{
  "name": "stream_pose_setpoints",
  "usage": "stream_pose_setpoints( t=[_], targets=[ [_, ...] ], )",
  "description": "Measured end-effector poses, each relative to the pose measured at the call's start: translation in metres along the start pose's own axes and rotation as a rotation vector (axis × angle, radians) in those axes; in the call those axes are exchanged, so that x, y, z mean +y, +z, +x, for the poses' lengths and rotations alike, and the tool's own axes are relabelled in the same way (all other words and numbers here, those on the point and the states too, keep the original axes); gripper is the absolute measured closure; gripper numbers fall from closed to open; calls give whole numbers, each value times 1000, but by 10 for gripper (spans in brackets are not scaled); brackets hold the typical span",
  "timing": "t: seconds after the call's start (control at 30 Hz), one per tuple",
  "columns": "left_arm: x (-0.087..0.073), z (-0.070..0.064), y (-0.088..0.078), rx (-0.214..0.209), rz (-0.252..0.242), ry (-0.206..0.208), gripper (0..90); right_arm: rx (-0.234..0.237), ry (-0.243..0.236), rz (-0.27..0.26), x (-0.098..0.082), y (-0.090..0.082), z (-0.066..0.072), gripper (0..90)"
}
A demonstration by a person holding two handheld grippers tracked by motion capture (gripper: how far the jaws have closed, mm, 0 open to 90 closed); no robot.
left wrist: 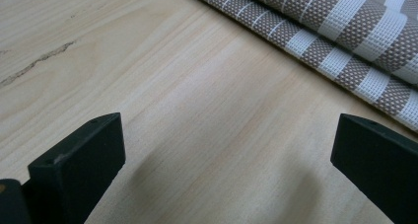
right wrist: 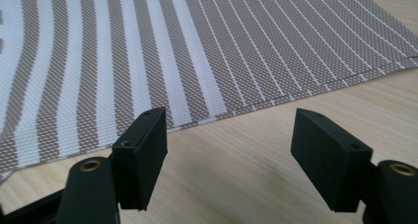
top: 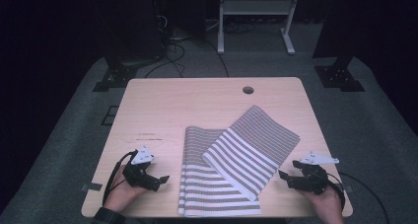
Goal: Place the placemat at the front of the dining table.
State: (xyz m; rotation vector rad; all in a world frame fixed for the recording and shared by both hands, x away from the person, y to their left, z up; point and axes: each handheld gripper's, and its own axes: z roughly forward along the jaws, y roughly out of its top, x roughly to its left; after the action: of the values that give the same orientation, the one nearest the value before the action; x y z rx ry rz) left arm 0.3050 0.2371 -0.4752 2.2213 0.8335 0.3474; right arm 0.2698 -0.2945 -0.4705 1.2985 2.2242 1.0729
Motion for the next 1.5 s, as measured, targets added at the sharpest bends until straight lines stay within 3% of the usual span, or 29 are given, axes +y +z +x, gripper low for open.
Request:
stream_pose_setpoints(
  t=[0.23,0.37,0.6,0.93,1.27,1.5],
  targets=[
    [-1,0,3,-2,11,-2,0,41,-14,11,3,3,11,373],
    [-2,0,4,-3,19,-1,0,25,-22,12,9,5,11,395],
    [-3,-1,6,-9,20,2,0,-35,5,0,24,5,-4,397],
    [-4,-2,7,0,17,23,0,-125,37,8,45,17,-30,414],
    [-6,-1,7,-3,2,28,0,-153,63,-5,60,22,-48,422],
    [-6,-1,7,-3,2,28,0,-187,67,21,63,35,-62,420]
  ],
)
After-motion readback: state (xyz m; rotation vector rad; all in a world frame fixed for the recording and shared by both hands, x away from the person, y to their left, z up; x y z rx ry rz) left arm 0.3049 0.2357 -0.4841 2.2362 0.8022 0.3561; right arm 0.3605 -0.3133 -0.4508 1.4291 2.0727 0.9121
